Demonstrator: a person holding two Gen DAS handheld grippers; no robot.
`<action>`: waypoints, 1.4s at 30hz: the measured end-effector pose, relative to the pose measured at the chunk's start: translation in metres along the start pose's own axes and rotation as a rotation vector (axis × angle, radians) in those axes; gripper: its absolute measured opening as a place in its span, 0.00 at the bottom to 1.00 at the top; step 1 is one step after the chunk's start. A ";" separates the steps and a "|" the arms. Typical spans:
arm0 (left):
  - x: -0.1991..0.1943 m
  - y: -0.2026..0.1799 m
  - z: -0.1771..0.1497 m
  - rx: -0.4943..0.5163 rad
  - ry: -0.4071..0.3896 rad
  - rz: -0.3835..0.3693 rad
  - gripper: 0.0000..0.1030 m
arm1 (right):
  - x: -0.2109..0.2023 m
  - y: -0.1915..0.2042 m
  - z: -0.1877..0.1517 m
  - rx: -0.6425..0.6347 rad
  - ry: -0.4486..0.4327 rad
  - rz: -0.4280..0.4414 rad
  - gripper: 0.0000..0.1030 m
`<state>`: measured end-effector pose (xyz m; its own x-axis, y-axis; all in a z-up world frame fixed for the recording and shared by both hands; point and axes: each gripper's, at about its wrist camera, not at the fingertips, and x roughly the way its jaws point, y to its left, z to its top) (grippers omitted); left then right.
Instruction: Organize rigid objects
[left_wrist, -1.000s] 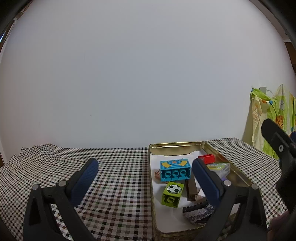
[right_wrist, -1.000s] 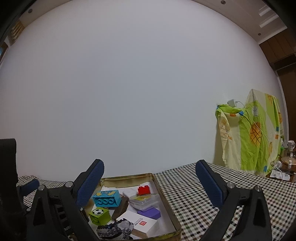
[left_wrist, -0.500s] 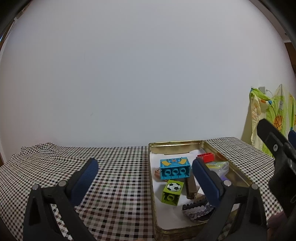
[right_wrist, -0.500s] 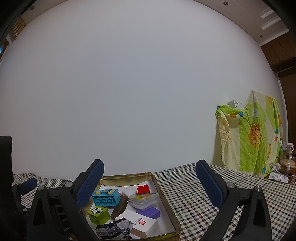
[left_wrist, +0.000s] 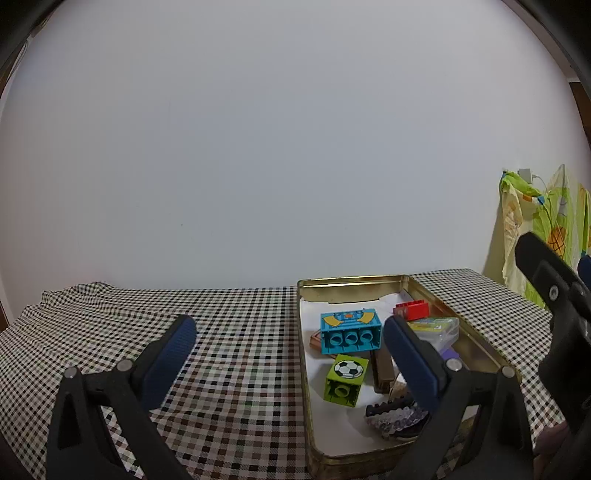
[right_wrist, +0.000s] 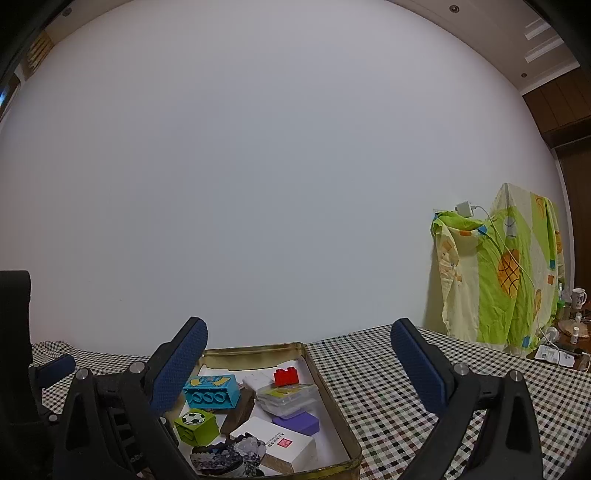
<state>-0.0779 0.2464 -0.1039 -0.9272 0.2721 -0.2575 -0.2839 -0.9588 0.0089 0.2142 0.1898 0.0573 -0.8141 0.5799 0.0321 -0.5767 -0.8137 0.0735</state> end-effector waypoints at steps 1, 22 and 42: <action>0.000 0.000 0.000 0.000 0.000 0.000 1.00 | 0.000 0.000 0.000 -0.001 -0.001 0.001 0.98; 0.001 0.000 -0.001 0.018 0.012 -0.012 1.00 | 0.001 -0.004 0.000 0.000 0.000 0.005 0.98; 0.002 0.000 -0.002 0.021 0.024 -0.027 1.00 | 0.000 0.004 -0.005 0.000 0.005 -0.002 0.98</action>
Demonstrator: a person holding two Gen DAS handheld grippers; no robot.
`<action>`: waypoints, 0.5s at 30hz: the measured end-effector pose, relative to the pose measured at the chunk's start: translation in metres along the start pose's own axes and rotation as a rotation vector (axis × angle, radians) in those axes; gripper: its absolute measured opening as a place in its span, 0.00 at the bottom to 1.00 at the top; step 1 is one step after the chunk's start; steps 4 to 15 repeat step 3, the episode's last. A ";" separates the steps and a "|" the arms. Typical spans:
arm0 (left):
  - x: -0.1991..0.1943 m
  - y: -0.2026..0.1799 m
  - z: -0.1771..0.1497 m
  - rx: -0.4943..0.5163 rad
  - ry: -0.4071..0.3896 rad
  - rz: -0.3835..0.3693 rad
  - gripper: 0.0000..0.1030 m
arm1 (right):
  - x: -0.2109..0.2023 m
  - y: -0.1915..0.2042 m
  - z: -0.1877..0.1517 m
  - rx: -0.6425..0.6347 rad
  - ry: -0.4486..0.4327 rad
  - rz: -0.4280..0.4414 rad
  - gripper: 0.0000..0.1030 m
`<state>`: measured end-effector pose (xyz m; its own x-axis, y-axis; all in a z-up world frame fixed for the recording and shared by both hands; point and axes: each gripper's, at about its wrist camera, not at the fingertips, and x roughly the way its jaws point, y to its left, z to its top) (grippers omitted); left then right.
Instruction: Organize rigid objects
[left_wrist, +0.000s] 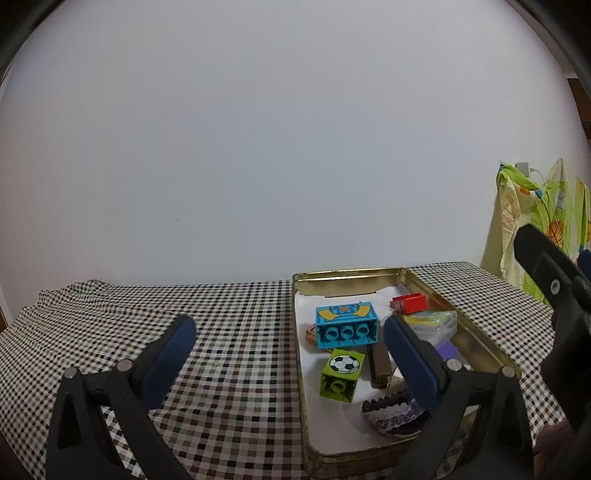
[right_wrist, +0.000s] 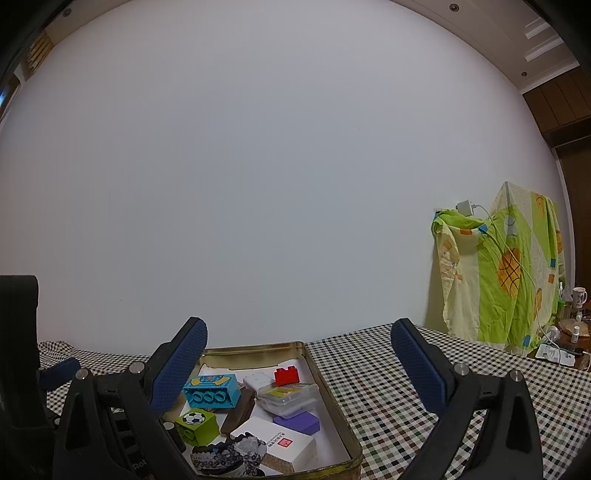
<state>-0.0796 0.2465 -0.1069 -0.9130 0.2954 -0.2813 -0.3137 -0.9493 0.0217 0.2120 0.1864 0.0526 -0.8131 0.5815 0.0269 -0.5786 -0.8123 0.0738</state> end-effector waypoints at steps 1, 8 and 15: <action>0.000 0.000 0.000 0.002 0.000 0.001 1.00 | 0.000 -0.001 0.000 0.004 0.000 -0.003 0.98; 0.000 -0.001 0.000 0.002 0.001 0.003 1.00 | -0.001 -0.004 0.000 0.022 -0.005 -0.015 0.98; 0.000 -0.001 0.000 0.002 0.001 0.003 1.00 | -0.001 -0.004 0.000 0.022 -0.005 -0.015 0.98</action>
